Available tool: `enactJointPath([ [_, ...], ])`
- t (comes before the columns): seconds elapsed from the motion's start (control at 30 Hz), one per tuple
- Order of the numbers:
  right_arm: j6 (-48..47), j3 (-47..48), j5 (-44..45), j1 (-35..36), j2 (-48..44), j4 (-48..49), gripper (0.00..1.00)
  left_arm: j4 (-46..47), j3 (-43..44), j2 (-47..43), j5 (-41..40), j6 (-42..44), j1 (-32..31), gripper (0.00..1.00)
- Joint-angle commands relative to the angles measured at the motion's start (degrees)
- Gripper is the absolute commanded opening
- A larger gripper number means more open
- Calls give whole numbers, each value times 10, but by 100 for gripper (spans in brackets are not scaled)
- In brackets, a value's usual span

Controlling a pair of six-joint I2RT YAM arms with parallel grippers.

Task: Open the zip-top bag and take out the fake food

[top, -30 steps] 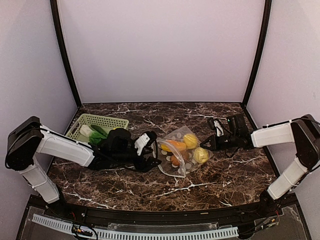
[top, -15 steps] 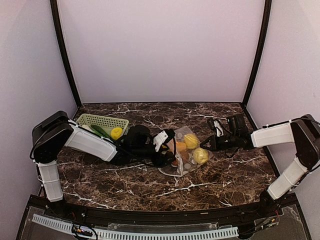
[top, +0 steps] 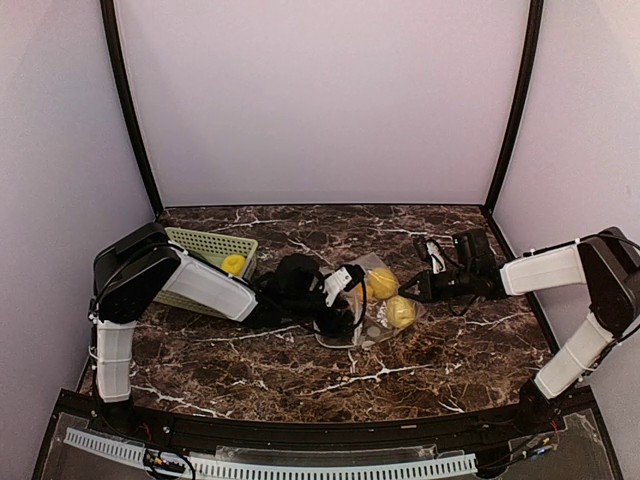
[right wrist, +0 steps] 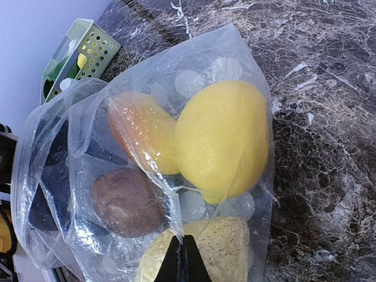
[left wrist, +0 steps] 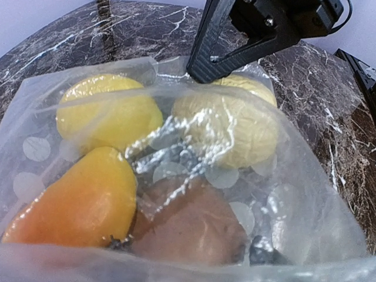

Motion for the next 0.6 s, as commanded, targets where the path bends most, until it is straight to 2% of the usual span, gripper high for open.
enactJointPath([
  [0.0,3,-12,-7,0,13,1,0,-31,22,19,4,10,-3,72],
  [0.13,3,-12,-5,0,13,0,0,-34,23,26,-1,11,-3,70],
  [0.23,-1,-12,1,-1,10,-5,0,-42,24,20,-4,7,-3,59],
  [0.4,-8,-9,14,-1,3,-18,0,-33,-18,-39,-11,-6,-4,42],
  [0.57,-5,-10,23,-2,-3,-19,0,-51,-78,-117,-32,-19,-4,38],
])
